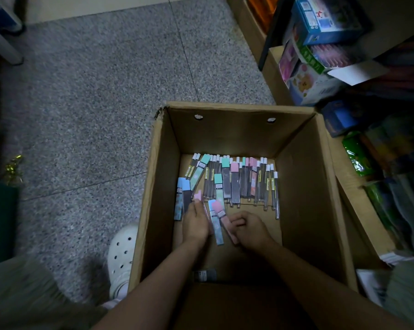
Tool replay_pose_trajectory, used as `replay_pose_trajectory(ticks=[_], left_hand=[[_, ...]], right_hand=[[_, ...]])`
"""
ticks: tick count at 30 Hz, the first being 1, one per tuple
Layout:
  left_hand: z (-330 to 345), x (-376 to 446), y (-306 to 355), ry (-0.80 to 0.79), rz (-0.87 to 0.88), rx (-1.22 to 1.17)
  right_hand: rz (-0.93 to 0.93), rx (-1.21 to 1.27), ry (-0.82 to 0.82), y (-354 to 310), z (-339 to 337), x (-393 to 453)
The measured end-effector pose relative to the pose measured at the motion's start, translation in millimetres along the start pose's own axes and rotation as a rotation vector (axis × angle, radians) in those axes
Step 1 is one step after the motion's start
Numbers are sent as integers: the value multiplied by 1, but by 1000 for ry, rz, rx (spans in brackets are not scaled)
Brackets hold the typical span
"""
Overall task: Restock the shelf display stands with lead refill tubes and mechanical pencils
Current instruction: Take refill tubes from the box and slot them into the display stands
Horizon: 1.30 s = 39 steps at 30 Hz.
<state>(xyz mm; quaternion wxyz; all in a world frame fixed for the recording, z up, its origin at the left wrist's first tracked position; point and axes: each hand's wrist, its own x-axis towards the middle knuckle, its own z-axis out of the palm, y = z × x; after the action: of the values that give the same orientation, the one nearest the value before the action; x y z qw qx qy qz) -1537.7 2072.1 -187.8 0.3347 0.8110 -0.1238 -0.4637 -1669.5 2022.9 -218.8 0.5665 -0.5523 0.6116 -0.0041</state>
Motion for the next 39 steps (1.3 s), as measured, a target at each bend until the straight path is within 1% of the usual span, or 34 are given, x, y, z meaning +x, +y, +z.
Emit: replay_pose_trajectory(ticks=[2,4,6,9,10,12,14,15,16,19,21,24,27,32,34,37,39], left_hand=[[2,-4,2,-79,-13,-54],[5,-8,4,-123,-10,-151],[6,-11,5,-110,-11,-250],[4,-13,6,-73,-31,-278],[2,-12,7,-64,-41,-281],[1,-7,7,-51,-77,-296],[2,-4,9,-53,-114,-327],[3,-3,11,-61,-125,-337],[5,-2,13,-75,-130,-347],[8,-1,16,-141,-156,-383],[7,2,14,-159,-156,-364],[7,6,11,-133,-135,-366],[11,8,10,-103,-108,-326],[16,8,9,-112,-116,-312],[14,8,10,-106,-105,-283],[9,7,14,-124,-91,-266],[5,2,22,-179,-91,-312]], right_hand=[[-27,79,51,-7,-9,1],[-49,167,28,-13,-11,-2],[-62,212,15,-17,-7,-4],[-38,246,-40,-23,-2,-5],[-46,213,-19,-25,-3,-3],[-72,116,133,-25,-10,4],[-44,60,322,-25,-21,11],[-31,39,381,-25,-26,15],[-33,17,407,-24,-30,20],[-28,-109,424,-30,-33,36],[7,-186,457,-35,-32,46],[53,-268,488,-41,-31,55],[24,-323,493,-43,-31,55],[-23,-296,462,-35,-33,45],[-3,-279,461,-33,-33,42],[59,-178,508,-34,-36,34],[77,-51,521,-37,-40,25]])
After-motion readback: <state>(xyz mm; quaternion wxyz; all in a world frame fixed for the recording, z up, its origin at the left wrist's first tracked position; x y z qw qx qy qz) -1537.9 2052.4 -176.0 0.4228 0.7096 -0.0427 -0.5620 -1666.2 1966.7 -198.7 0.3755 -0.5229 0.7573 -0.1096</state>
